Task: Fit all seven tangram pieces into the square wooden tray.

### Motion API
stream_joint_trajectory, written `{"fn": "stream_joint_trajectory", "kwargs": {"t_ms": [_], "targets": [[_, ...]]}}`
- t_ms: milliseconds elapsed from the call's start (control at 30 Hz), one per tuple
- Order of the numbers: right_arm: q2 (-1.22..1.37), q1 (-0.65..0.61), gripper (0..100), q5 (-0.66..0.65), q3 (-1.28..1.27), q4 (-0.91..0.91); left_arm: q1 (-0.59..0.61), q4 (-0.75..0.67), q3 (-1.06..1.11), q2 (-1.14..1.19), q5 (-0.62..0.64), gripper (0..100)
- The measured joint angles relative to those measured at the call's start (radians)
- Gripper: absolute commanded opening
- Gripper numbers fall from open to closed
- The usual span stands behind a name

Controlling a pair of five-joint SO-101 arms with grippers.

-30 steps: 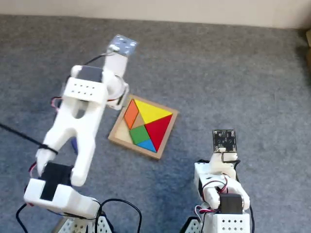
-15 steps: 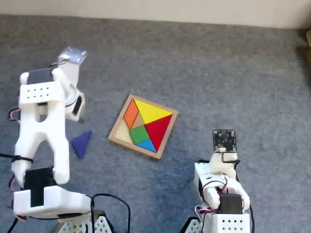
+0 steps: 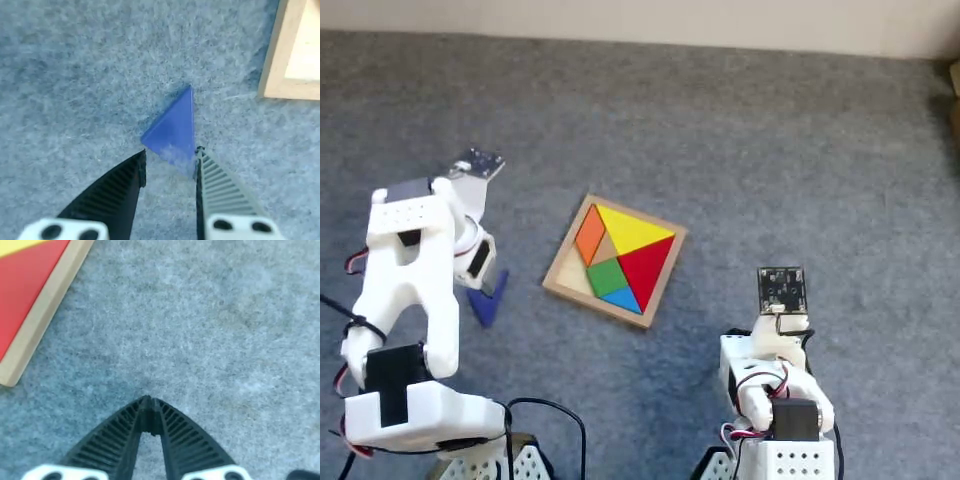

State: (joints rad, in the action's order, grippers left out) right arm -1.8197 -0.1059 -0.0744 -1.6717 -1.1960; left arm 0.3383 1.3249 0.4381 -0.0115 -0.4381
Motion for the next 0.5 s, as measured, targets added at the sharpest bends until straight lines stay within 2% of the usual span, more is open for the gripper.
{"fn": "stream_joint_trajectory", "kwargs": {"t_ms": [500], "targets": [[0.0,0.0,0.5,0.0,0.0,0.0,0.0,-0.279,0.23,-0.014,0.0,16]]}}
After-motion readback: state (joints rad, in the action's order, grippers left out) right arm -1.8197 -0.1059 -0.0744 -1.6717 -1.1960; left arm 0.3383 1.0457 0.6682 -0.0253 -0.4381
